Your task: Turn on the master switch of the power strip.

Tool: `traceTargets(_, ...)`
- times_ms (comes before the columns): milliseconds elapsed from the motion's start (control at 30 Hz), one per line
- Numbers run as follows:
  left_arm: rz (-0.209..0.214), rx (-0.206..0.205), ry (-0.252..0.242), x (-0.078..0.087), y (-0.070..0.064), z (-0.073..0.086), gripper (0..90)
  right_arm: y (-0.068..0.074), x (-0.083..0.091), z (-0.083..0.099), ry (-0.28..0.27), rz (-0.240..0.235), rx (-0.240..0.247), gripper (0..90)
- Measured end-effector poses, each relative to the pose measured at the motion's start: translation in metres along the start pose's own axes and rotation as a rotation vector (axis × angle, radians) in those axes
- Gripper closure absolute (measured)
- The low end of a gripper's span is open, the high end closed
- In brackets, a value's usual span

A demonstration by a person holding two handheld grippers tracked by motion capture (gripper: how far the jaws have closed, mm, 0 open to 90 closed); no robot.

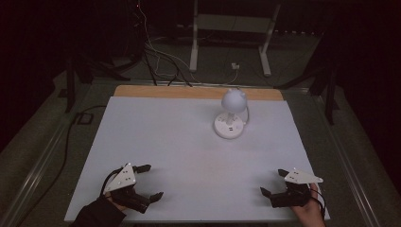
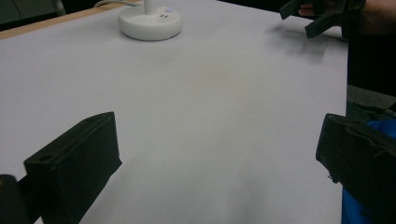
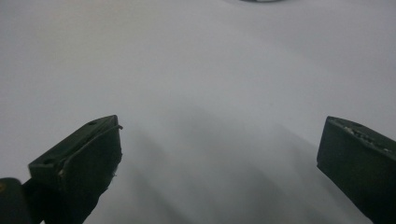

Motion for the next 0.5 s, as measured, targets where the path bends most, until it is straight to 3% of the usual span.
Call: traceTargets(500,0.001,-0.001,0.002,-0.0003,-0.0001,0.0001,0.1,0.0033,-0.0019,-0.0023,-0.03,-0.003,0.03,0.0)
Point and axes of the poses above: each handheld gripper's, and its own axes: x roughly backward along the jaws, z roughly out of its underside, y roughly to its left, the point moved 1 cm from there along -x, roughly forward along the jaws, and after that the axes turned 12 degrees about -y, right-handed, at the moved point
